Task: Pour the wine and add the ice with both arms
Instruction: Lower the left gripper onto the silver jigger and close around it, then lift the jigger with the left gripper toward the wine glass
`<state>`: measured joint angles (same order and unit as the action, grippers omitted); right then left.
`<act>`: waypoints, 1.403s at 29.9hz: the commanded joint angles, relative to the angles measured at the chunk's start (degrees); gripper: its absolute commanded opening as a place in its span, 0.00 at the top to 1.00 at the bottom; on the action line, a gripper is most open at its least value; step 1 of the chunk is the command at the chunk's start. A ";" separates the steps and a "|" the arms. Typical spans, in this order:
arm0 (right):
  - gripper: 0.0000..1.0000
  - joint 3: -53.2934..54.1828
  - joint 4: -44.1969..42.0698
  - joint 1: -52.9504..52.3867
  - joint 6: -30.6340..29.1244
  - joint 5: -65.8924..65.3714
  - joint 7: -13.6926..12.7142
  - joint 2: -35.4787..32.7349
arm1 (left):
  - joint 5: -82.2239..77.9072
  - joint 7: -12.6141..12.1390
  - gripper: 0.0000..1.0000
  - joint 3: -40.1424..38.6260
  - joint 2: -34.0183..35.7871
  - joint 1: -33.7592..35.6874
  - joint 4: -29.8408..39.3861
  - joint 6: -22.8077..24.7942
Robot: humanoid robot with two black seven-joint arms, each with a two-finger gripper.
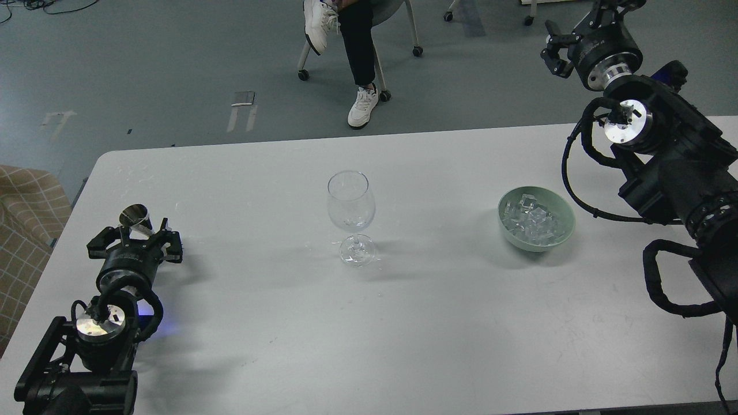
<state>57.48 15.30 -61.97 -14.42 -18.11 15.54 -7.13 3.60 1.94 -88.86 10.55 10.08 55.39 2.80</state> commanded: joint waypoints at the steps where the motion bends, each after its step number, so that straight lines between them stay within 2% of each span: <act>1: 0.00 0.00 0.00 0.00 0.00 0.00 0.02 -0.07 | 0.00 0.08 0.47 0.00 0.00 0.12 -0.02 0.10; 3: 0.00 0.00 0.00 0.00 0.00 0.00 0.02 -0.07 | 0.00 0.08 0.51 -0.08 0.09 0.29 -0.19 0.19; 7: 0.00 -0.08 0.00 0.01 0.00 0.00 0.02 -0.07 | 0.00 -0.01 0.55 -0.17 0.18 0.82 -1.33 0.80; 14: 0.00 -0.08 0.00 0.01 0.00 0.00 -0.07 -0.07 | 0.09 -0.10 0.62 -0.26 0.18 1.87 -4.06 4.75; 19: 0.00 -0.08 0.00 0.53 0.00 0.00 0.02 -0.07 | 0.00 0.43 0.63 -0.52 0.18 1.87 -4.06 5.02; 23: 0.00 -0.08 0.00 0.62 0.00 0.00 0.02 -0.34 | 0.18 0.52 0.64 -0.79 0.18 1.61 -4.06 9.40; 27: 0.00 -0.08 0.00 0.62 0.00 0.00 0.02 -0.51 | 0.18 0.60 0.66 -0.79 0.18 1.61 -3.98 11.00; 29: 0.00 -0.08 0.00 0.53 0.00 0.00 0.02 -0.51 | 0.09 0.95 0.74 -0.79 0.26 1.52 -3.54 11.17; 31: 0.00 -0.08 0.00 0.53 0.00 0.00 0.02 -0.60 | 0.09 1.48 0.78 -0.70 0.26 1.52 -3.45 11.17; 35: 0.00 -0.08 0.00 0.53 0.00 0.00 0.02 -0.60 | 0.00 2.19 0.79 -0.61 0.44 1.52 -2.92 12.22; 38: 0.00 -0.08 0.00 0.53 0.00 0.00 0.02 -0.60 | 0.00 2.36 0.87 -0.61 0.44 1.26 -2.66 15.04; 42: 0.00 -0.08 0.00 0.53 0.00 0.00 0.02 -1.12 | 0.00 1.66 0.89 -0.53 0.61 0.82 -0.03 14.52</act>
<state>57.39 15.29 -61.38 -14.41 -18.11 15.56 -7.80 3.59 4.01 -89.44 11.03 11.25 53.47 17.52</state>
